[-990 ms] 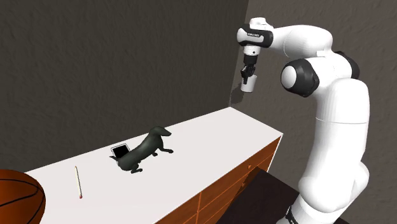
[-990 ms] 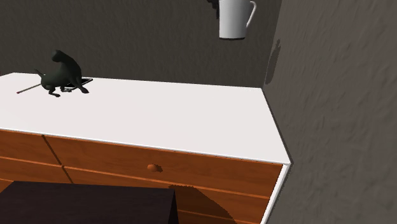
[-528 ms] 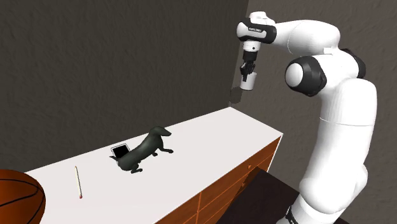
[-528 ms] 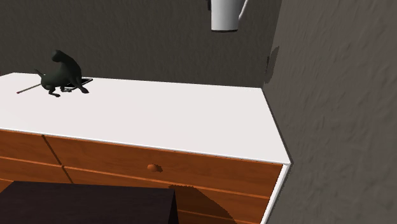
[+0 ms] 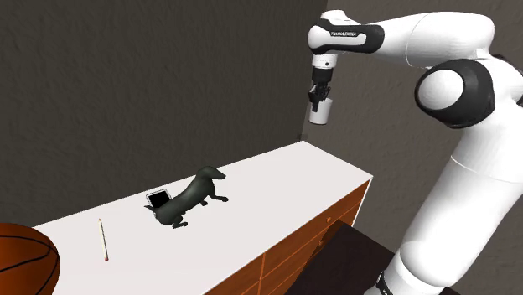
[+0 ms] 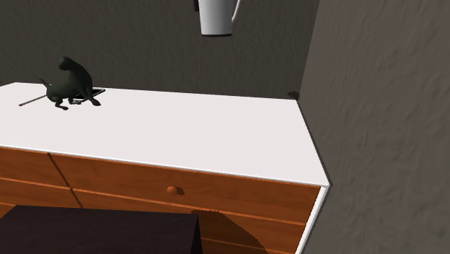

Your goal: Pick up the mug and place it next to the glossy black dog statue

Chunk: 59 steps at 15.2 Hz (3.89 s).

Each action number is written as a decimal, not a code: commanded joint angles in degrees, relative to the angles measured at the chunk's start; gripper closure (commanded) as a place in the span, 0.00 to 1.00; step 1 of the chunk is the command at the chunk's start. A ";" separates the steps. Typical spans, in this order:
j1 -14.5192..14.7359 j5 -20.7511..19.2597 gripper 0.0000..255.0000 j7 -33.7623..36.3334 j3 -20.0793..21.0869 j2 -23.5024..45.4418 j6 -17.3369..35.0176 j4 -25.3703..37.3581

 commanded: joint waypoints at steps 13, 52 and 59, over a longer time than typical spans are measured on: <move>8.44 -1.76 1.00 20.13 11.37 -14.69 0.04 -16.02; 23.44 3.88 1.00 60.69 37.54 -9.52 5.10 -17.95; 23.53 3.93 1.00 60.86 37.66 -9.56 10.49 -23.39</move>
